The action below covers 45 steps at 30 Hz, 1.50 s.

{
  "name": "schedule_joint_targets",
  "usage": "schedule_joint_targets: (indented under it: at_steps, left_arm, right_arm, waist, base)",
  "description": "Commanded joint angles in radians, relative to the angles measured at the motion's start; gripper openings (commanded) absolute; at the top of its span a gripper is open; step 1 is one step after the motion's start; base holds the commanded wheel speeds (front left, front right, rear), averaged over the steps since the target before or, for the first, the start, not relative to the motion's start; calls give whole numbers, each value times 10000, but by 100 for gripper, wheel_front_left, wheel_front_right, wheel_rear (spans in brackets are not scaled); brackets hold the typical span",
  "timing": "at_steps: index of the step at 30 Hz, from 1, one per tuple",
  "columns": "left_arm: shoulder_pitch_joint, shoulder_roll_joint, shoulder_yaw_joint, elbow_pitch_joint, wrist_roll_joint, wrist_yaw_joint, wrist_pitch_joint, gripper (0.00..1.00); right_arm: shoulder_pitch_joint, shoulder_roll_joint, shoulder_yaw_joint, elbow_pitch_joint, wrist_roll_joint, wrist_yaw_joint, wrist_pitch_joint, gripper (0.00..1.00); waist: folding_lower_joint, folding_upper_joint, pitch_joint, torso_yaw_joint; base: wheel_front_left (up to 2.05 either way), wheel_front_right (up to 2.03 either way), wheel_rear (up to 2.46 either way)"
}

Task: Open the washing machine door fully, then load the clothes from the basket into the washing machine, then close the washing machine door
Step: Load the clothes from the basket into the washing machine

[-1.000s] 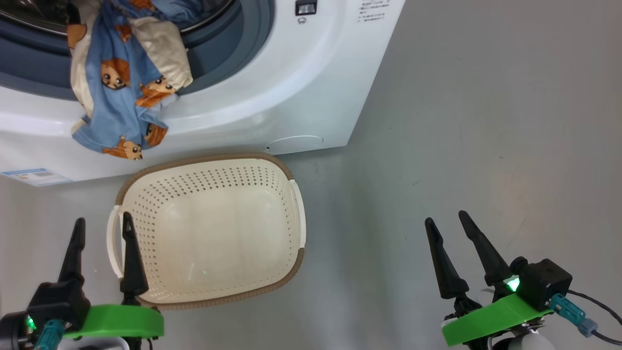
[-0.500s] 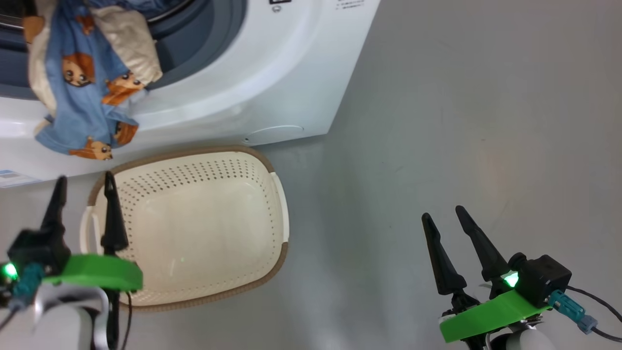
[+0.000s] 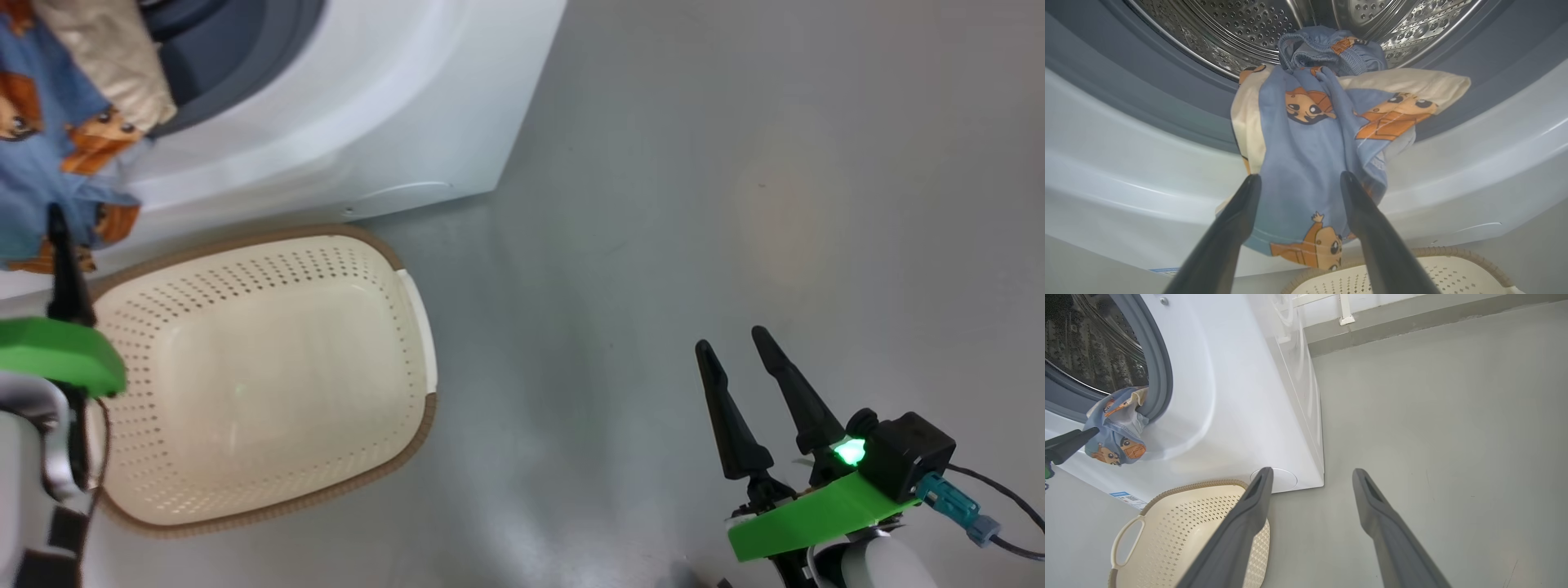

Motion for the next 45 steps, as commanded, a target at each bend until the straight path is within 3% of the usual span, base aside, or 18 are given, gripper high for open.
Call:
schedule_joint_targets:
  at_steps: [1, 14, 15, 16, 19, 20, 26, 36, 45]
  left_arm:
    - [-402, 580, 338, 181, 126, -47, -150, 100]
    - [-1618, 884, 164, 2018, 225, -141, -489, 100]
    - [-1677, 870, 140, 2096, 231, -142, -512, 88]
    - [-1729, 849, 121, 2163, 230, -147, -531, 63]
    - [-1858, 806, 66, 2277, 235, -175, -579, 11]
    - [-1896, 795, 53, 2295, 235, -185, -590, 0]
    - [-2027, 669, 102, 2251, 69, -292, -621, 0]
    - [-2023, -61, 288, 801, -976, -933, -463, 0]
    - [-3206, 19, 122, 788, -888, -675, -116, 0]
  right_arm:
    - [-109, -33, 300, -254, 169, 17, -76, 100]
    - [-112, -33, 423, -255, 213, 17, -76, 100]
    - [-112, -33, 431, -249, 215, 17, -76, 100]
    - [-112, -33, 436, -245, 215, 17, -76, 100]
    - [-123, -33, 437, -244, 217, 17, -76, 100]
    - [-130, -33, 437, -241, 214, 17, -76, 100]
    - [-145, -33, 416, -226, 193, 17, -76, 100]
    - [-78, -33, 397, -140, 200, 17, -76, 100]
    - [-134, -33, 729, -60, 268, 17, -76, 100]
  waist:
    - [0, 0, 272, -293]
    - [0, 0, 413, -540]
    - [0, 0, 411, -539]
    - [0, 0, 409, -536]
    - [0, 0, 419, -516]
    - [0, 0, 423, -506]
    - [0, 0, 407, -433]
    - [0, 0, 239, -224]
    - [0, 0, 158, -576]
  base:
    - [0, 0, 0]
    - [0, 0, 0]
    - [0, 0, 0]
    - [0, 0, 0]
    - [0, 0, 0]
    - [0, 0, 0]
    - [0, 0, 0]
    - [0, 0, 0]
    - [0, 0, 0]
